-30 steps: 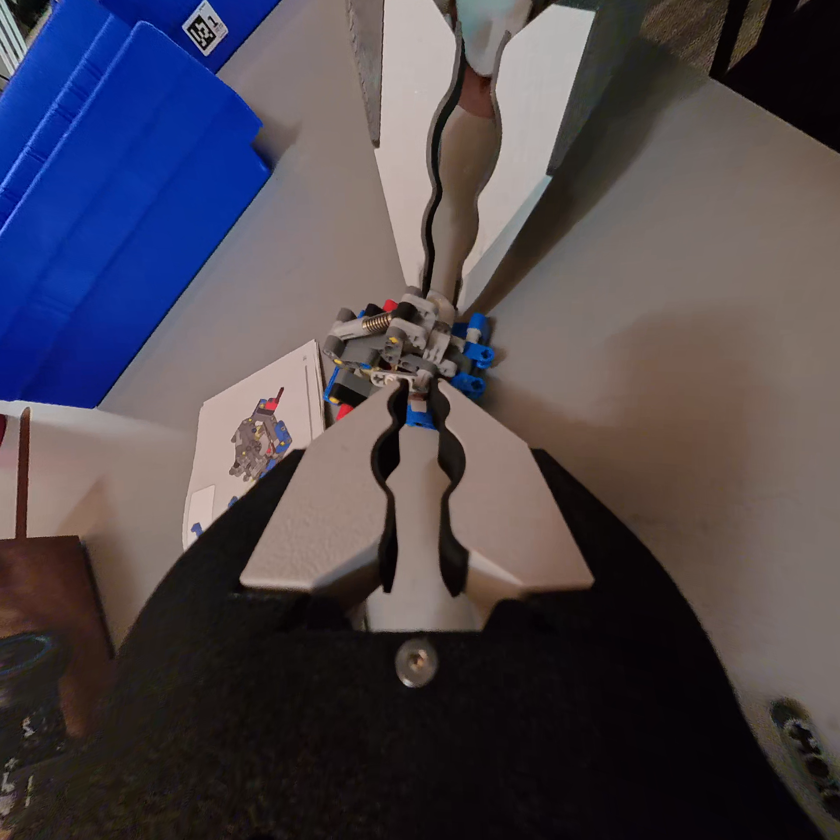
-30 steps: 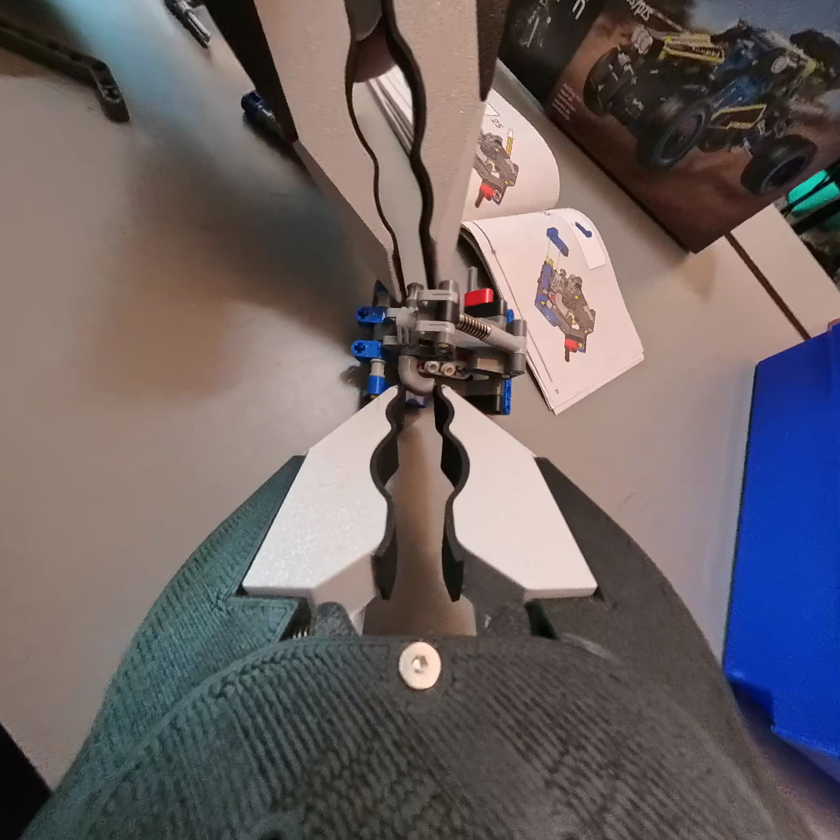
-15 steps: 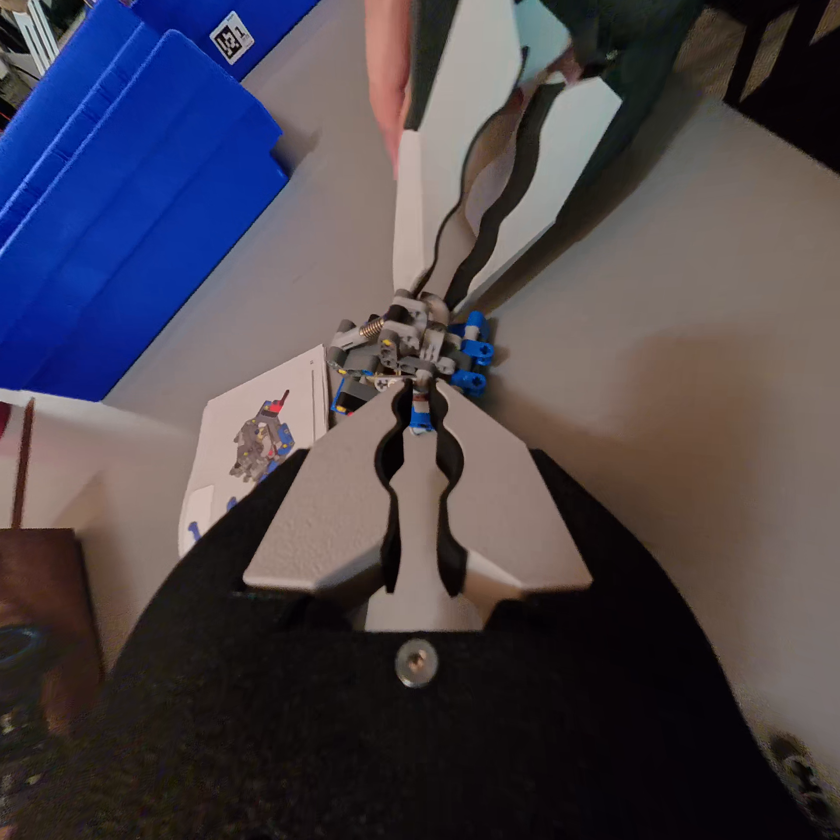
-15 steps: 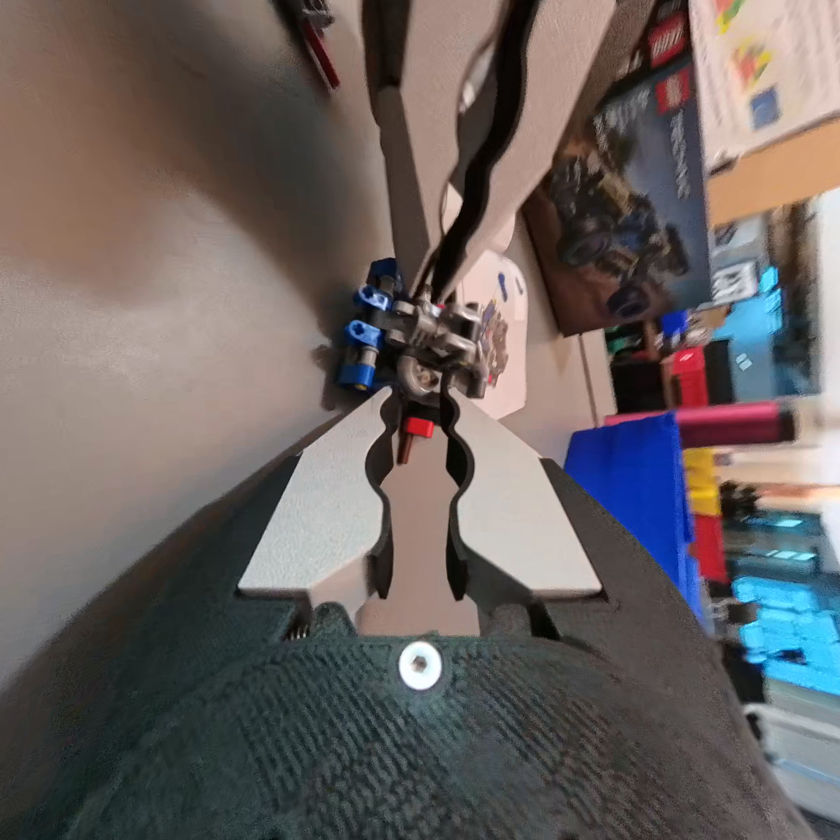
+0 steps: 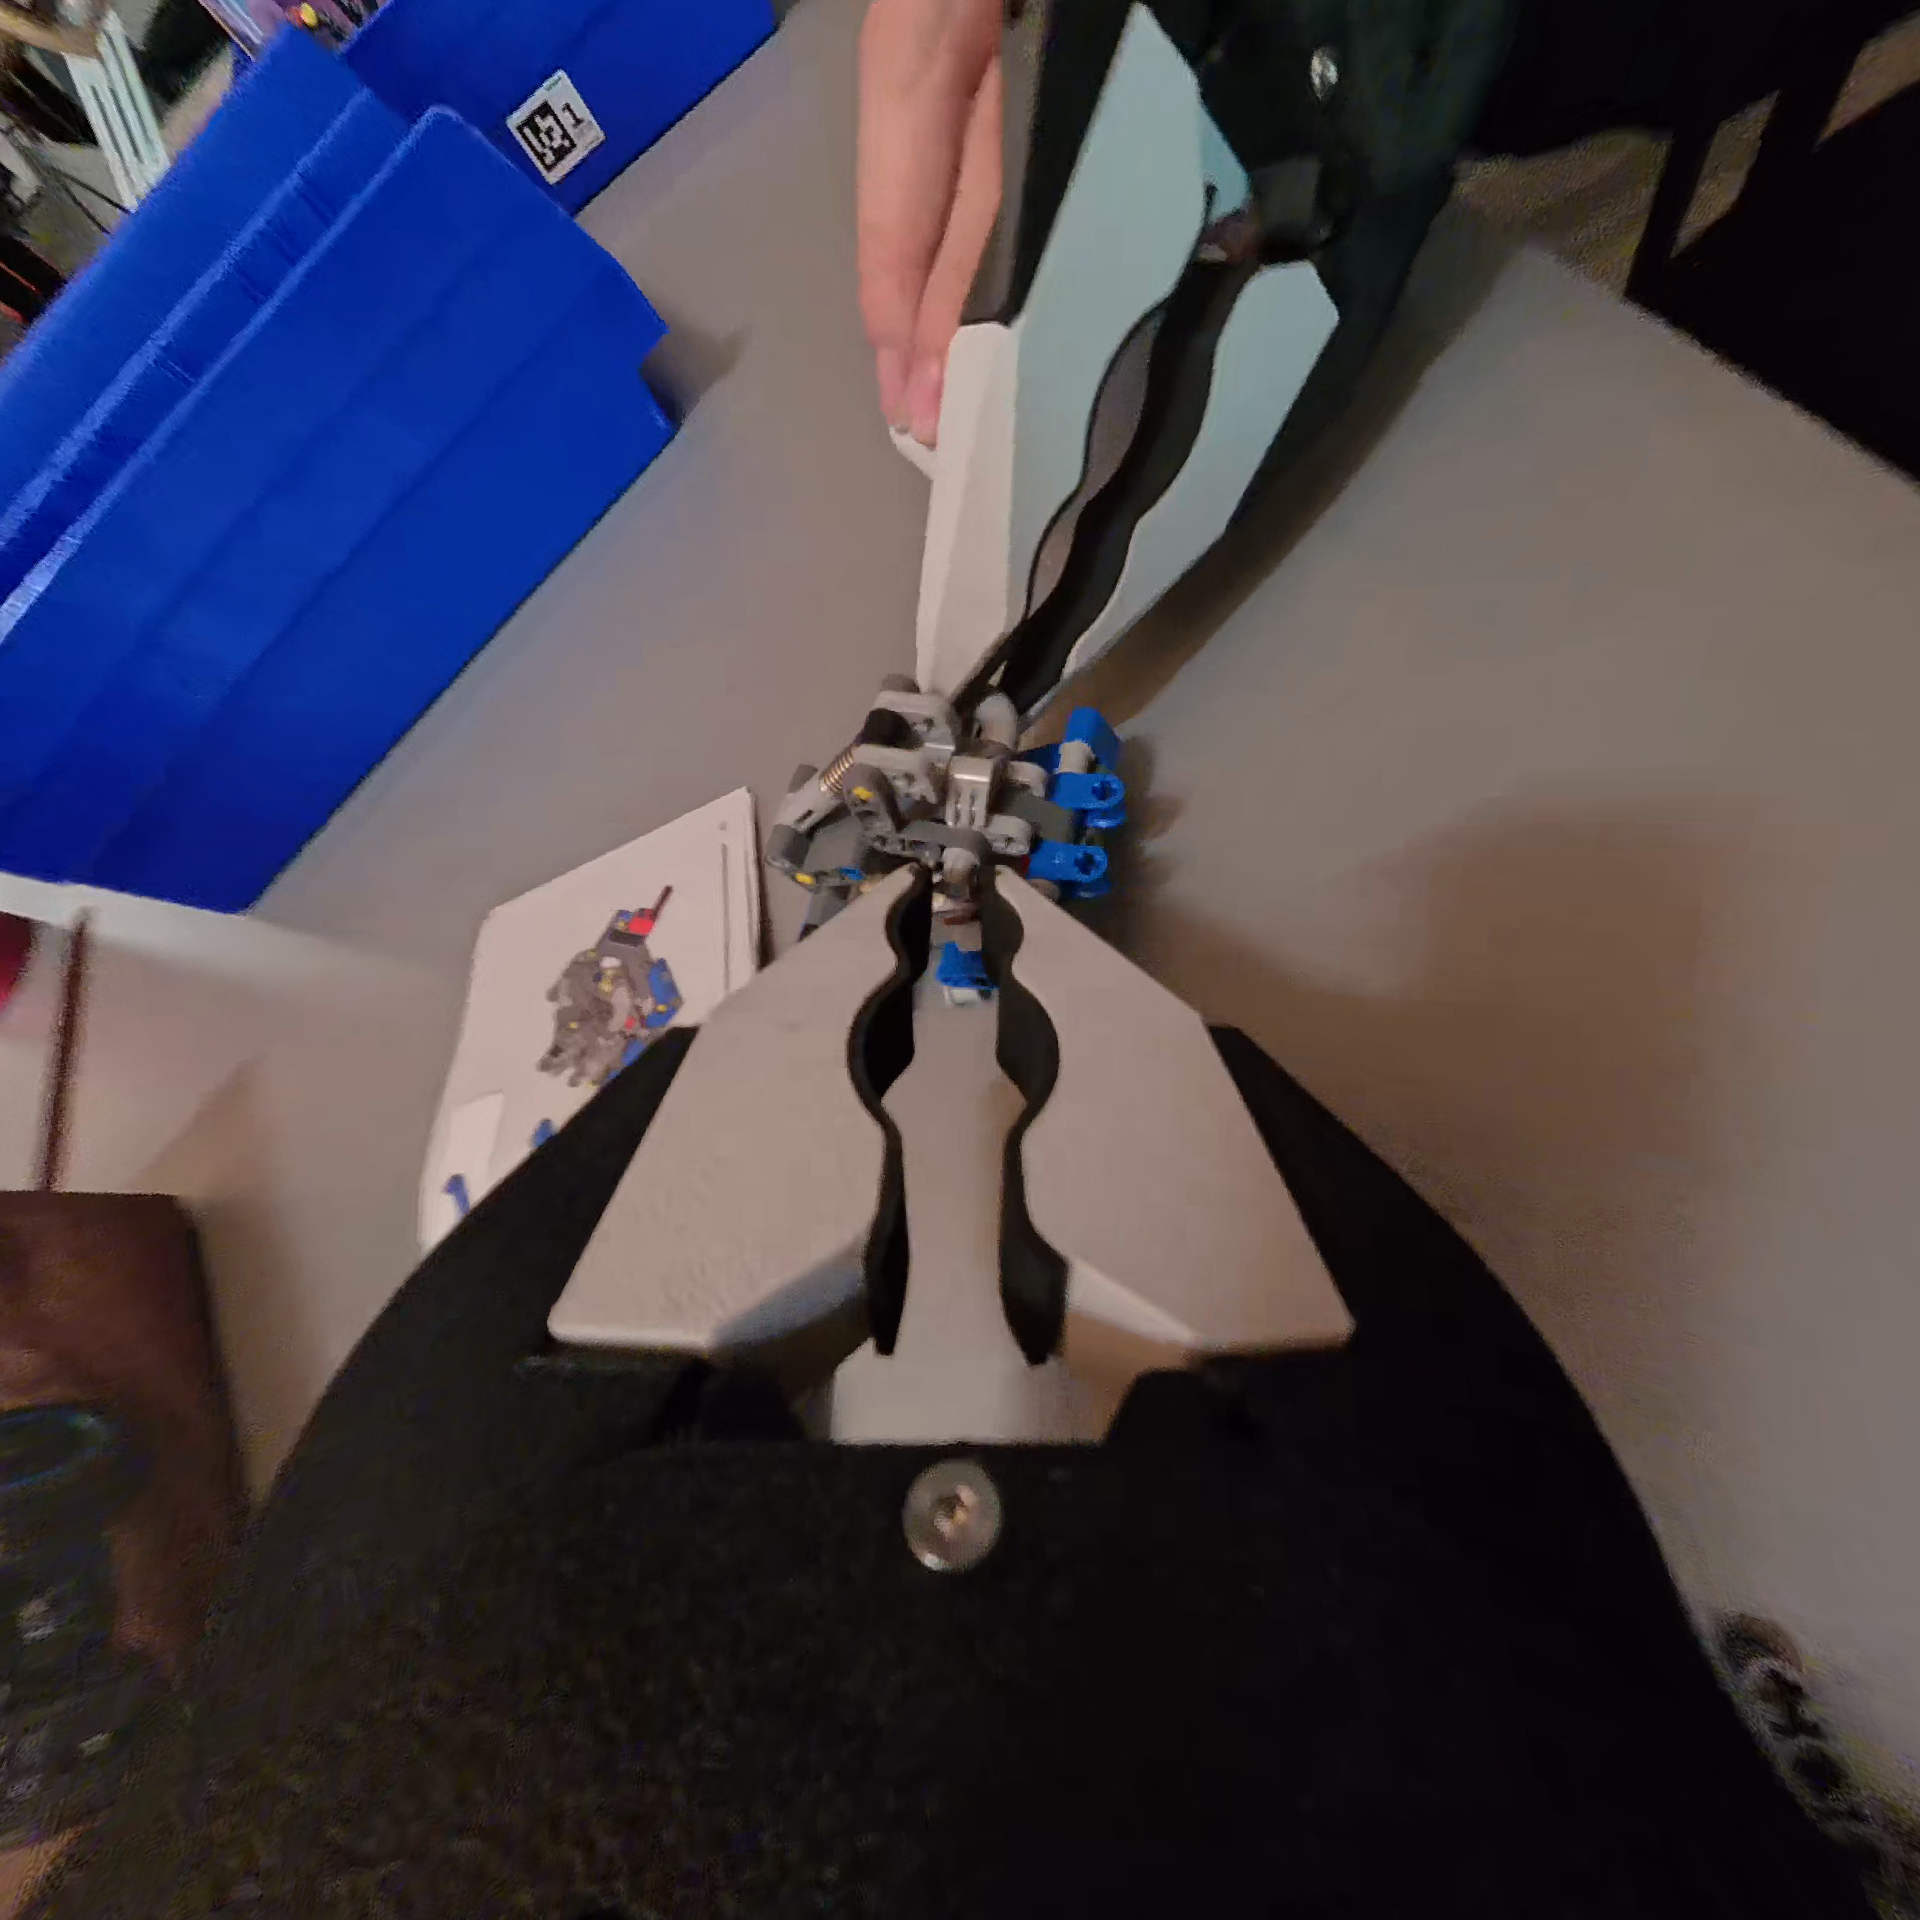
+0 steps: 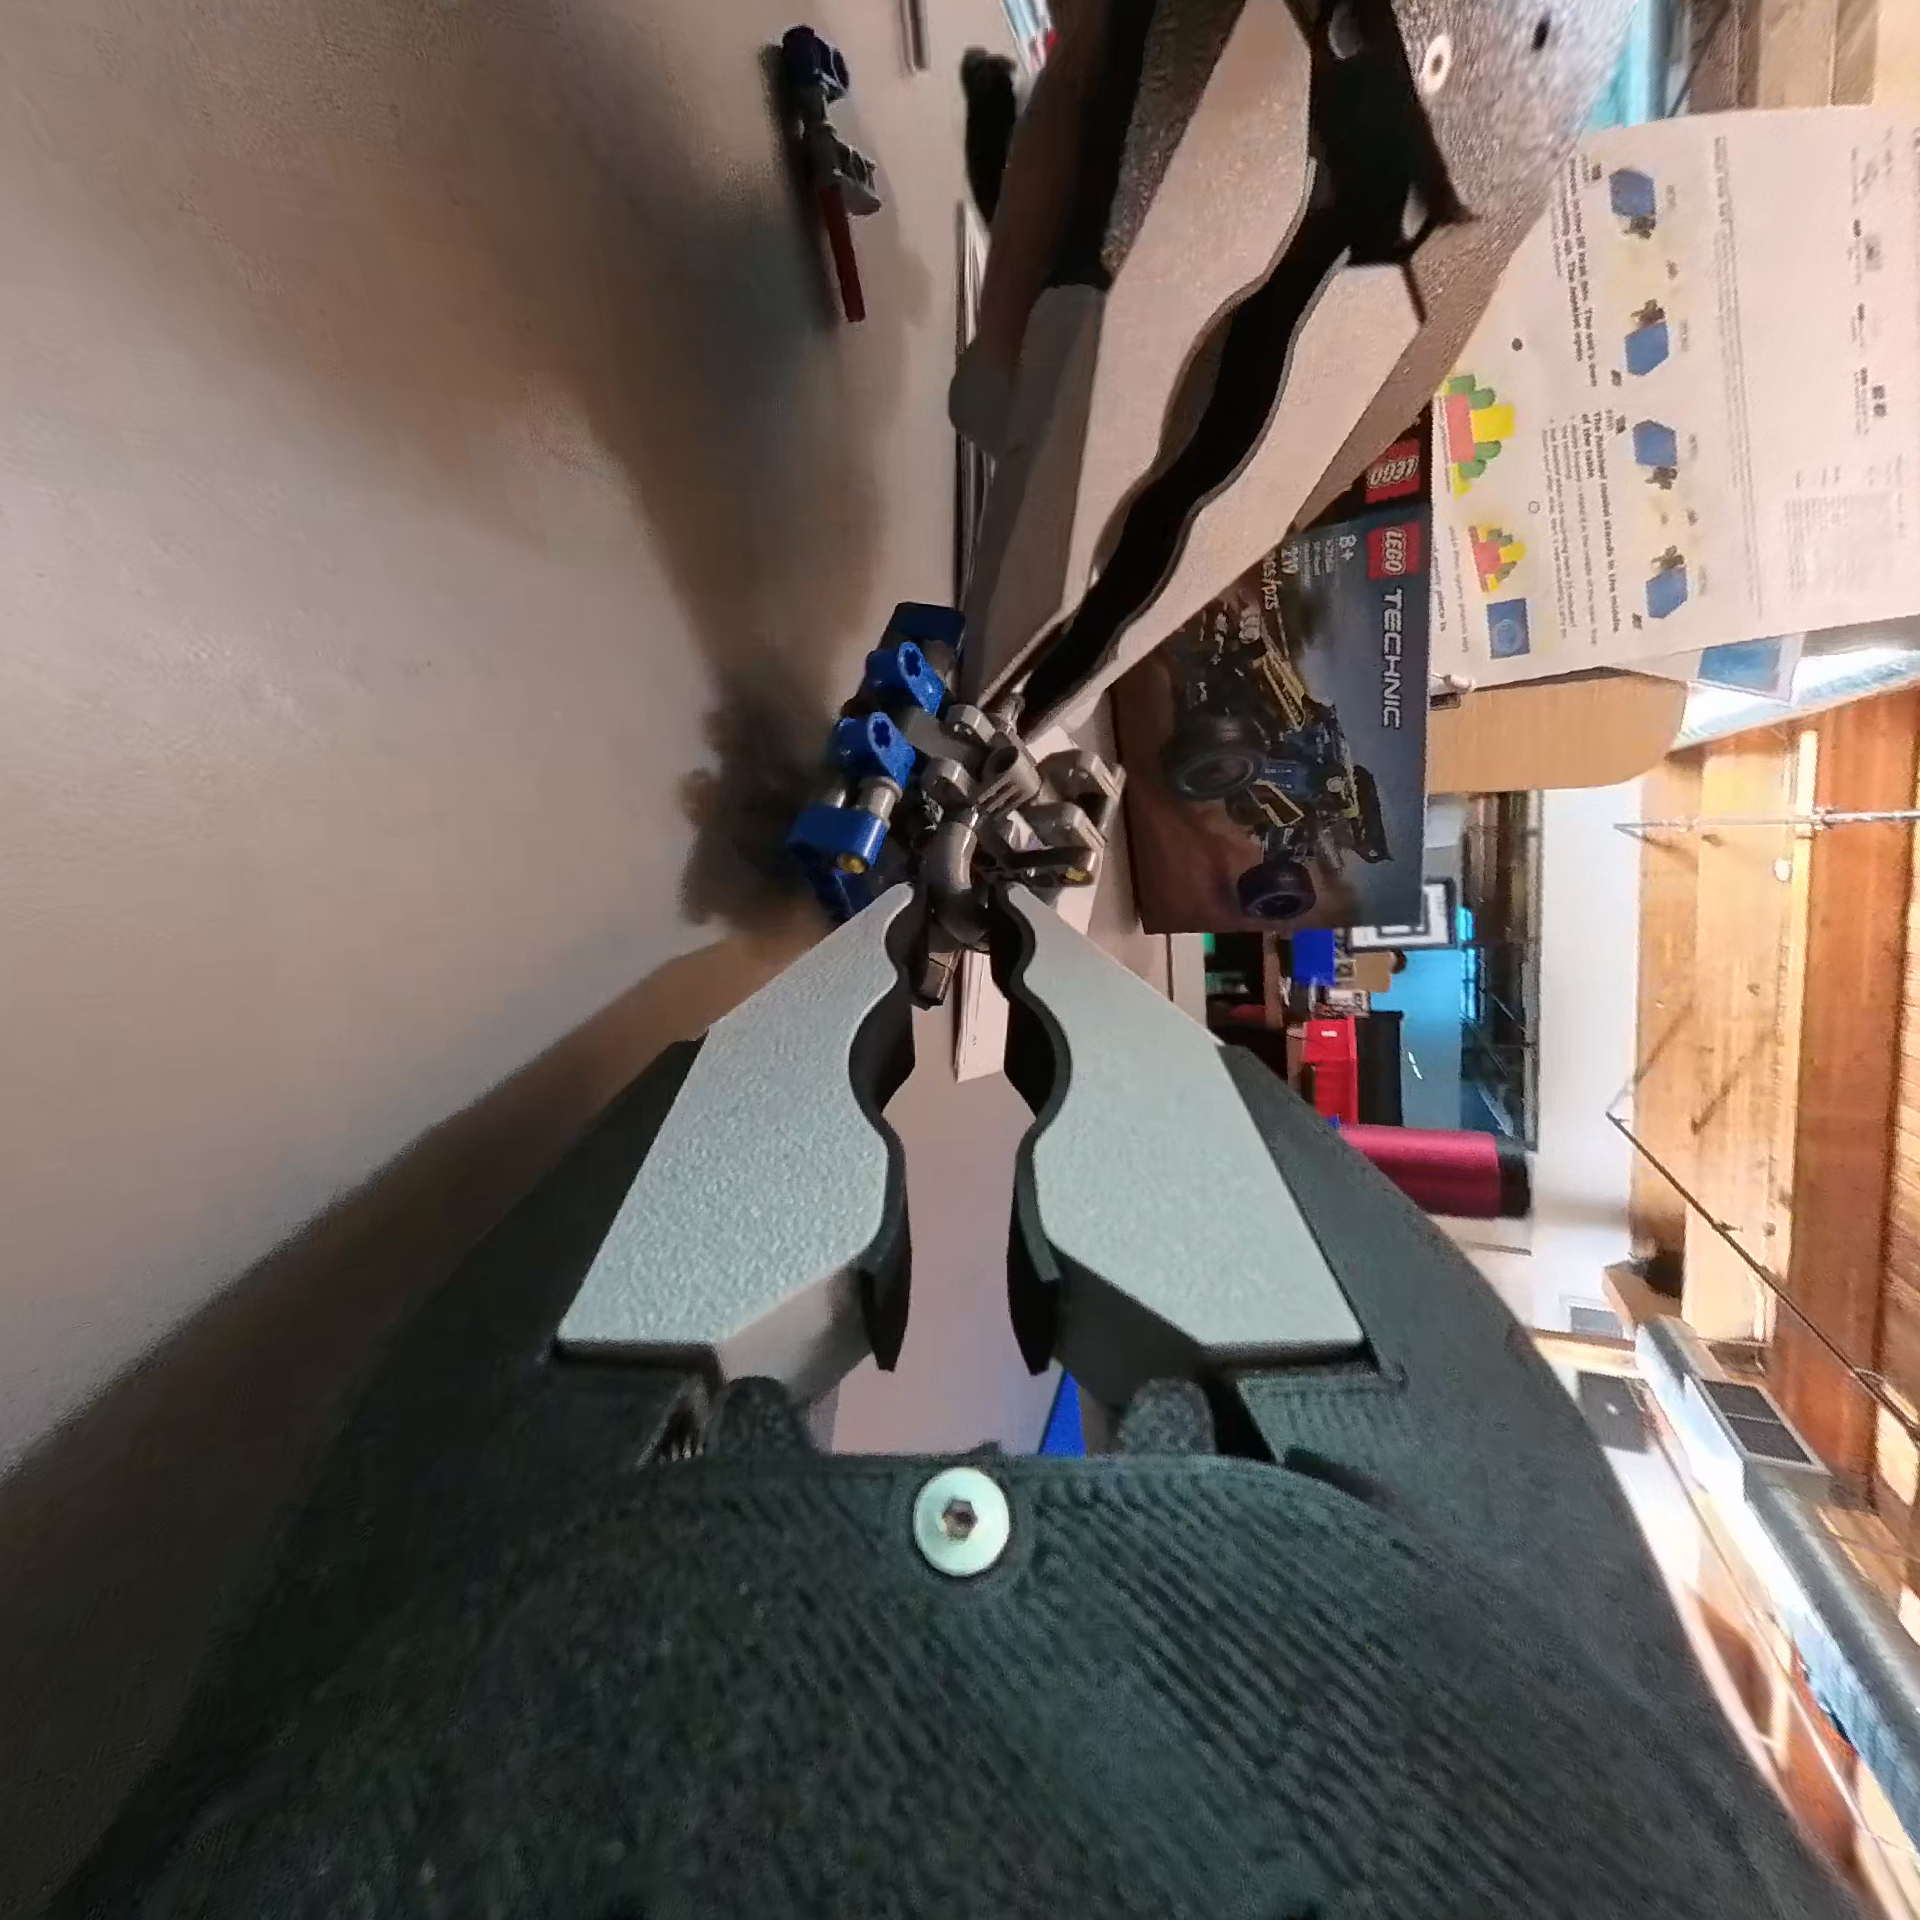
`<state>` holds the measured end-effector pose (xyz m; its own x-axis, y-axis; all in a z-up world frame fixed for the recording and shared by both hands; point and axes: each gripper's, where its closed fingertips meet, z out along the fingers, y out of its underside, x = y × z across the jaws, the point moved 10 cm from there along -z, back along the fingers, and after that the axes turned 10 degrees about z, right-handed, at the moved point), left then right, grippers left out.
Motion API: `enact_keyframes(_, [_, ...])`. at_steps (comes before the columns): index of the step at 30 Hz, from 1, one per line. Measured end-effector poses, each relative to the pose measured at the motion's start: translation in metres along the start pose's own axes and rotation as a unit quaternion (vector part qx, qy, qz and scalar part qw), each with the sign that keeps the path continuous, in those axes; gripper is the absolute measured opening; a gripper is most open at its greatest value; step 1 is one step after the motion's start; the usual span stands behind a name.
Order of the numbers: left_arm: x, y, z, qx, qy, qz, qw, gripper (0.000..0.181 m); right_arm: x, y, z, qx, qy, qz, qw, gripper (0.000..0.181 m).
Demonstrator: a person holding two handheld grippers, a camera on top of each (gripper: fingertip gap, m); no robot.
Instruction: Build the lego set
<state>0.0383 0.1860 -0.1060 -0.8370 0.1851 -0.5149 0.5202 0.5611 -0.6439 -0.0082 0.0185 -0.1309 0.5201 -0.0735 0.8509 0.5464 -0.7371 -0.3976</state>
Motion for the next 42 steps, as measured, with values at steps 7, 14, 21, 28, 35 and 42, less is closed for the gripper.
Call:
enact_keyframes(7, [0.002, -0.013, 0.001, -0.073, -0.026, 0.098, 0.992, 0.006, 0.008, 0.004, 0.001, 0.016, -0.029, 0.017, 0.999, 0.009])
enact_keyframes(14, [0.002, -0.020, 0.005, -0.134, -0.029, 0.158, 0.978, 0.004, 0.015, 0.006, 0.003, 0.025, -0.046, 0.054, 0.997, 0.009])
enact_keyframes(21, [0.001, -0.023, 0.011, -0.177, -0.047, 0.196, 0.963, 0.004, 0.018, 0.008, 0.006, 0.026, -0.051, 0.086, 0.995, 0.009])
enact_keyframes(28, [-0.005, -0.014, 0.010, -0.152, -0.064, 0.152, 0.974, 0.003, 0.025, 0.007, 0.006, 0.034, -0.048, 0.132, 0.990, 0.010])
enact_keyframes(35, [-0.009, -0.003, 0.002, -0.051, -0.061, 0.068, 0.995, 0.003, 0.031, 0.003, 0.000, 0.045, -0.019, 0.137, 0.989, 0.009])
enact_keyframes(42, [-0.005, 0.001, -0.002, -0.025, -0.058, 0.056, 0.996, 0.003, 0.034, -0.003, -0.010, 0.056, -0.012, 0.090, 0.994, 0.007])
